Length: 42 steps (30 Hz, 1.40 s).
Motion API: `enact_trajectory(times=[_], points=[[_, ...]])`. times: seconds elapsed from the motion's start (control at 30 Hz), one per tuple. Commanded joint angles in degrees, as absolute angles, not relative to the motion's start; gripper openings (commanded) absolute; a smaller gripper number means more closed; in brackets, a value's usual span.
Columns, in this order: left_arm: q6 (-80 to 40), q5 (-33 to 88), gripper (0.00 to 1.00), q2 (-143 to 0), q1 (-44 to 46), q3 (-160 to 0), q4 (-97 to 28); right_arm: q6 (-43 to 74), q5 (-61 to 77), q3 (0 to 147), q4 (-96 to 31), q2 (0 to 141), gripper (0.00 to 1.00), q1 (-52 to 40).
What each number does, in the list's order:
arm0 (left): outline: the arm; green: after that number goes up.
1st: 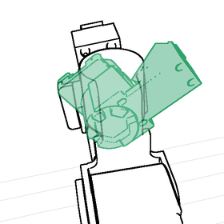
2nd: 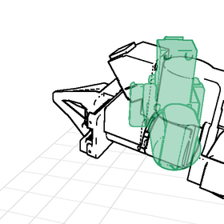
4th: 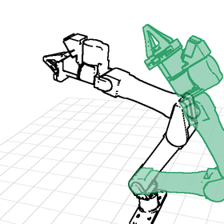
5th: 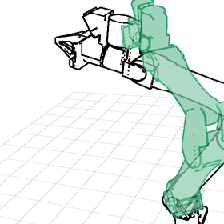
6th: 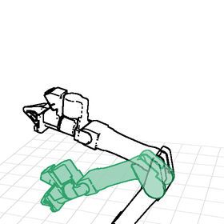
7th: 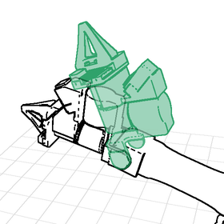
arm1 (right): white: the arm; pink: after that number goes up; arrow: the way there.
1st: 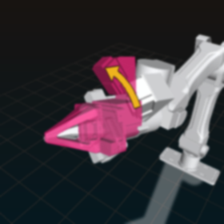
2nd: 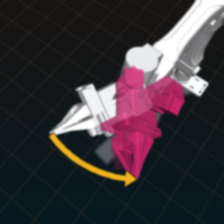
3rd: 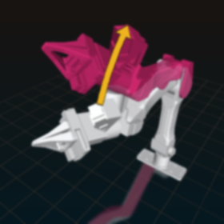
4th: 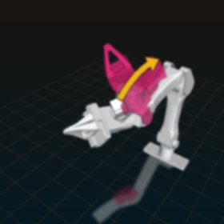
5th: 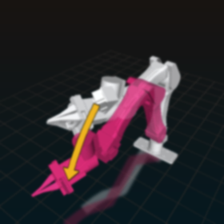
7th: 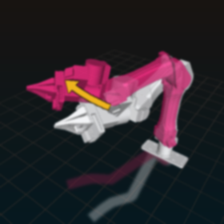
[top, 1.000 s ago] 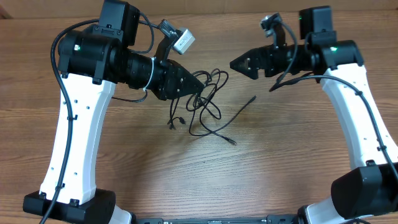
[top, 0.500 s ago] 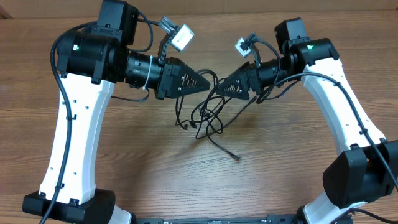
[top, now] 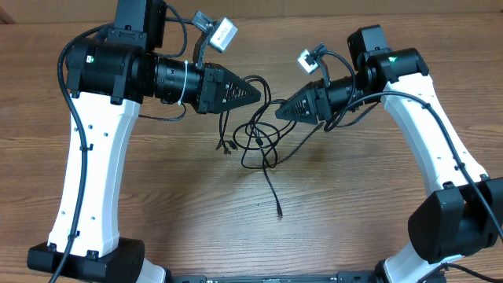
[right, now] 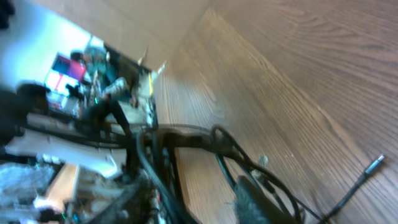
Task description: Untangle cables
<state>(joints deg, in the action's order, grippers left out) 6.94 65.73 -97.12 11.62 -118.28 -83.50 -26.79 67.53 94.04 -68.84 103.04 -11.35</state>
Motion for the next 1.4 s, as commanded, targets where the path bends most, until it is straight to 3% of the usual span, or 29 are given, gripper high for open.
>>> enact_trajectory(times=[0.0, 0.17, 0.27, 0.33, 0.5, 0.77, 0.93, 1.03, 1.23, 1.37], points=[[5.08, 65.87, 0.04, -96.01, 11.64, -118.65, -83.29, -17.41, 66.89, 94.13, -65.80, 102.80, 0.25, -12.27], [3.27, 56.14, 0.04, -96.01, 11.53, -118.65, -83.31, 0.23, 44.73, 94.13, -64.51, 102.80, 0.04, -13.30], [-2.26, 44.03, 0.04, -96.09, 11.55, -118.65, -83.24, 13.45, 26.35, 94.13, -66.19, 102.78, 0.04, -13.39], [-5.21, 36.07, 0.04, -96.12, 11.55, -118.61, -83.26, 16.27, 21.98, 94.13, -66.87, 102.78, 0.04, -13.39], [-11.60, 20.27, 0.04, -96.23, 11.55, -118.17, -83.33, 18.02, 20.12, 94.13, -67.94, 102.76, 0.04, -13.39], [-18.44, -1.72, 0.20, -96.31, 10.50, -116.11, -85.93, 19.35, 16.05, 95.85, -68.05, 95.18, 0.04, -13.39], [-18.44, -0.91, 0.38, -96.38, 8.73, -115.96, -85.89, 20.01, 15.49, 96.27, -69.25, 89.69, 0.04, -13.39], [-16.88, 5.48, 0.38, -96.44, 8.67, -115.96, -84.84, 19.92, 16.88, 96.27, -70.57, 88.58, 0.04, -13.93], [0.89, 36.29, 0.49, -100.05, 13.61, -115.87, -81.23, 7.75, 24.88, 97.03, -69.34, 88.51, 0.04, -20.38], [3.73, 37.85, 0.52, -103.04, 15.59, -115.87, -77.43, 2.07, 28.64, 98.83, -71.29, 88.49, 0.03, -22.96]])
